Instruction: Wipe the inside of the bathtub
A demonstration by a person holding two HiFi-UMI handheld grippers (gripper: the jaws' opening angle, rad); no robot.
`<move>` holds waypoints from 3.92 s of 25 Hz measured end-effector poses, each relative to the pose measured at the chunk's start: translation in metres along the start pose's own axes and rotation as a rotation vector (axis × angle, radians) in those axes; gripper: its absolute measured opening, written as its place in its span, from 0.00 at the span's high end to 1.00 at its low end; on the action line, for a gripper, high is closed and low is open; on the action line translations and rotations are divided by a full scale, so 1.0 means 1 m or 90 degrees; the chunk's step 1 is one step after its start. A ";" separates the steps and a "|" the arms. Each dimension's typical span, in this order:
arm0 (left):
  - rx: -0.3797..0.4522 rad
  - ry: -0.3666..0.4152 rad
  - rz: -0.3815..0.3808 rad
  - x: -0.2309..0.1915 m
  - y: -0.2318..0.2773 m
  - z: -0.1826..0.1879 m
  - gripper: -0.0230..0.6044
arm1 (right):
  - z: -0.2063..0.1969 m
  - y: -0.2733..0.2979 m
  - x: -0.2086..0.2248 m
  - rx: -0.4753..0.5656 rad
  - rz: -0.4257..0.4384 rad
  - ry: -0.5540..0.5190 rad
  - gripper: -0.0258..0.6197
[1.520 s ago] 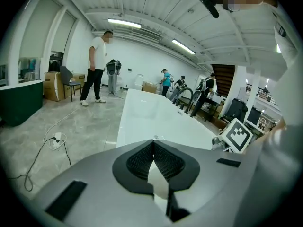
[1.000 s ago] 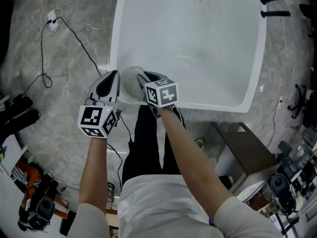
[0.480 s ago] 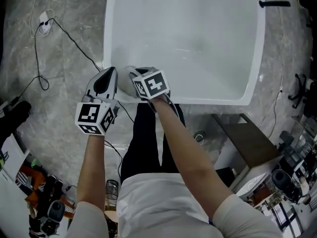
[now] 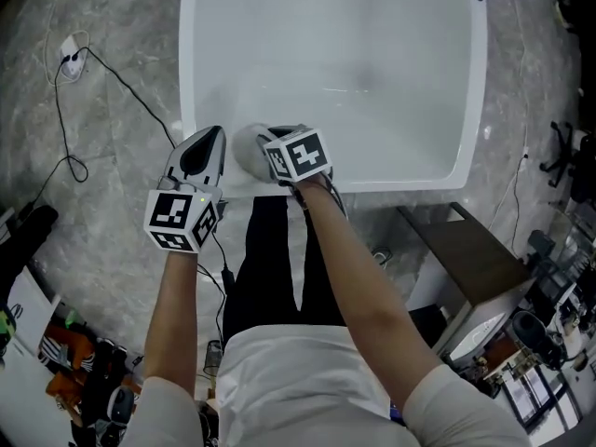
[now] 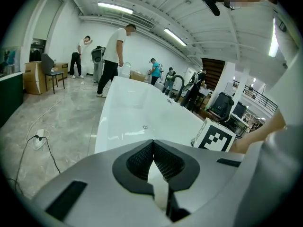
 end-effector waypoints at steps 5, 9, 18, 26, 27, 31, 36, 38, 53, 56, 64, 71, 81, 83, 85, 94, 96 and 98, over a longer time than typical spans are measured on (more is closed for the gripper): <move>-0.011 0.015 -0.028 0.014 0.014 -0.001 0.95 | -0.007 -0.009 0.019 -0.002 -0.015 0.004 0.81; -0.016 0.022 -0.041 0.033 0.025 -0.002 0.95 | -0.015 -0.024 0.044 -0.007 -0.031 0.005 0.81; -0.023 0.020 -0.081 0.087 0.064 0.000 0.95 | -0.046 -0.077 0.120 0.005 -0.078 0.047 0.81; -0.033 0.038 -0.122 0.126 0.092 0.004 0.95 | -0.068 -0.114 0.170 0.012 -0.114 0.064 0.81; -0.034 0.039 -0.125 0.130 0.095 0.005 0.95 | -0.070 -0.120 0.176 0.013 -0.117 0.065 0.81; -0.040 0.041 -0.134 0.143 0.106 0.003 0.95 | -0.080 -0.142 0.199 0.016 -0.134 0.073 0.81; -0.046 0.044 -0.149 0.164 0.117 0.001 0.95 | -0.095 -0.174 0.225 0.030 -0.153 0.094 0.81; -0.049 0.046 -0.157 0.173 0.121 0.001 0.95 | -0.100 -0.184 0.234 0.033 -0.160 0.096 0.81; -0.058 0.049 -0.163 0.204 0.141 -0.012 0.95 | -0.120 -0.217 0.292 0.008 -0.201 0.076 0.81; -0.057 0.049 -0.159 0.207 0.143 -0.012 0.95 | -0.122 -0.218 0.297 -0.005 -0.212 0.062 0.81; -0.052 0.047 -0.150 0.210 0.144 -0.014 0.95 | -0.125 -0.212 0.310 -0.036 -0.229 0.034 0.81; -0.055 0.042 -0.142 0.203 0.146 -0.021 0.95 | -0.120 -0.193 0.319 -0.056 -0.223 0.027 0.81; -0.055 0.040 -0.132 0.184 0.150 -0.021 0.95 | -0.115 -0.157 0.339 -0.080 -0.219 0.030 0.81; -0.053 0.040 -0.128 0.179 0.149 -0.019 0.95 | -0.112 -0.150 0.342 -0.083 -0.218 0.030 0.81; -0.050 0.039 -0.122 0.174 0.148 -0.019 0.95 | -0.111 -0.143 0.345 -0.087 -0.217 0.034 0.81; -0.051 0.033 -0.100 0.152 0.143 -0.021 0.95 | -0.100 -0.117 0.333 -0.092 -0.201 0.031 0.81; -0.052 0.030 -0.095 0.148 0.141 -0.022 0.95 | -0.098 -0.110 0.328 -0.093 -0.194 0.030 0.81; -0.054 0.028 -0.090 0.143 0.140 -0.024 0.95 | -0.095 -0.104 0.322 -0.094 -0.187 0.027 0.81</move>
Point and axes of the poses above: the fingertips, and each gripper's own axes: y forward along the fingers, x to its right, z out of its top, the point moved 5 cm from there along -y, backward along the fingers, and after that the axes turned 1 degree about -x, right-handed, at the moved point
